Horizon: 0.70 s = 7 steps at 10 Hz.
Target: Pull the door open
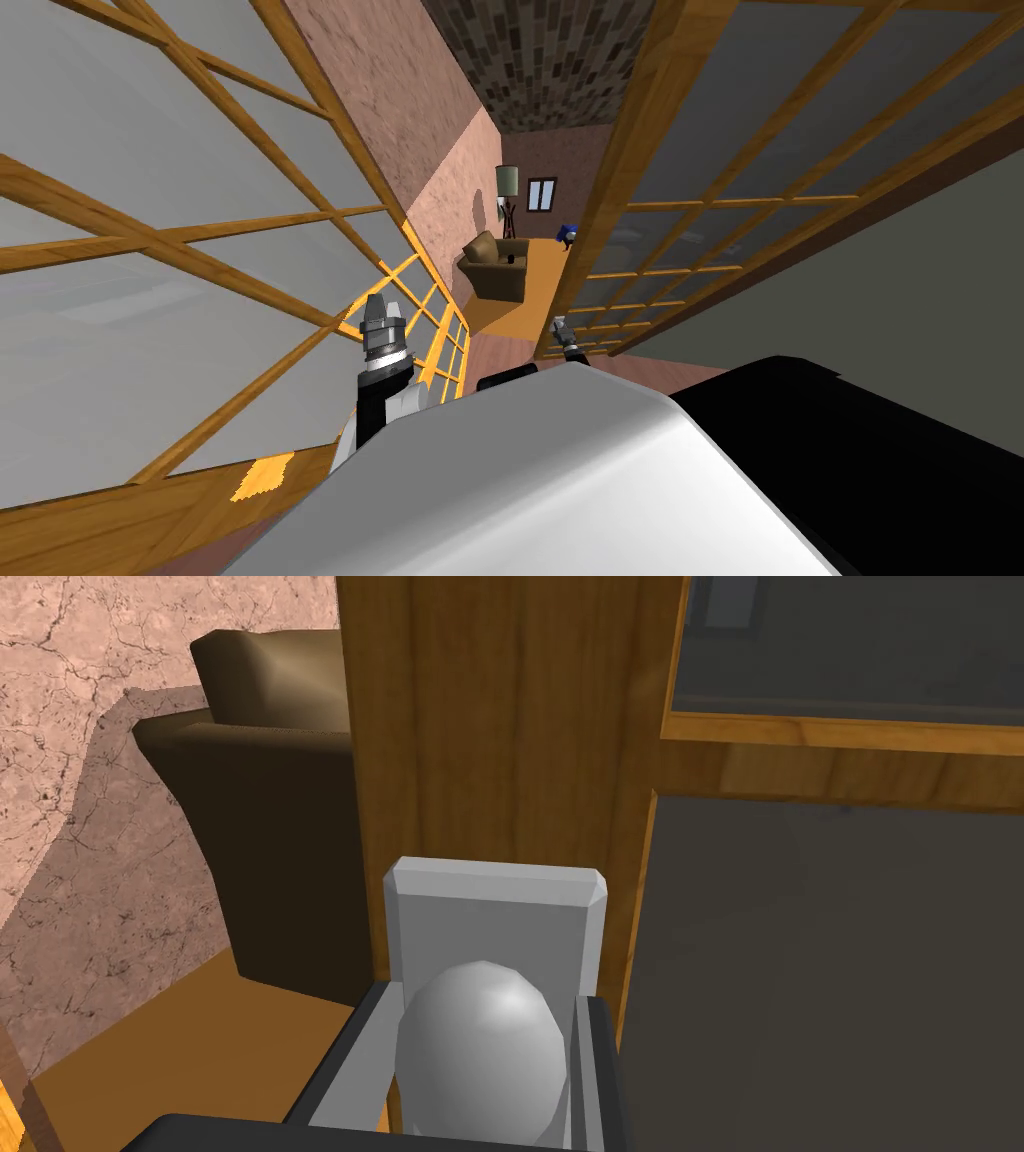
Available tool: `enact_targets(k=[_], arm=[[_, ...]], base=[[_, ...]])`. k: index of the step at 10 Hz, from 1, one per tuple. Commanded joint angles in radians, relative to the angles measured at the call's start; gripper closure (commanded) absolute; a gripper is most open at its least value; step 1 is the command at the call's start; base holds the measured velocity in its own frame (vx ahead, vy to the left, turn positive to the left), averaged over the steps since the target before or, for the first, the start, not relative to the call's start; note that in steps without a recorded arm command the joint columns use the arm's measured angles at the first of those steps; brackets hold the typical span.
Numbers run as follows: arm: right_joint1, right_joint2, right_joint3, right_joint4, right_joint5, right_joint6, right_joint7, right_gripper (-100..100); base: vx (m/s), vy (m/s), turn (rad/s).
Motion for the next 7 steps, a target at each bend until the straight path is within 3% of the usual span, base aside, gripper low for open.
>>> enact_targets(k=[1,7], arm=[[0.007,-0.018,0.012,0.012,0.006,-0.023,-0.024,100],[0.044,-0.096,0.062,0.036,0.028,-0.103,-0.118,100]], base=[[-0.222,0.001,0.111],[-0.221,-0.02,0.149]])
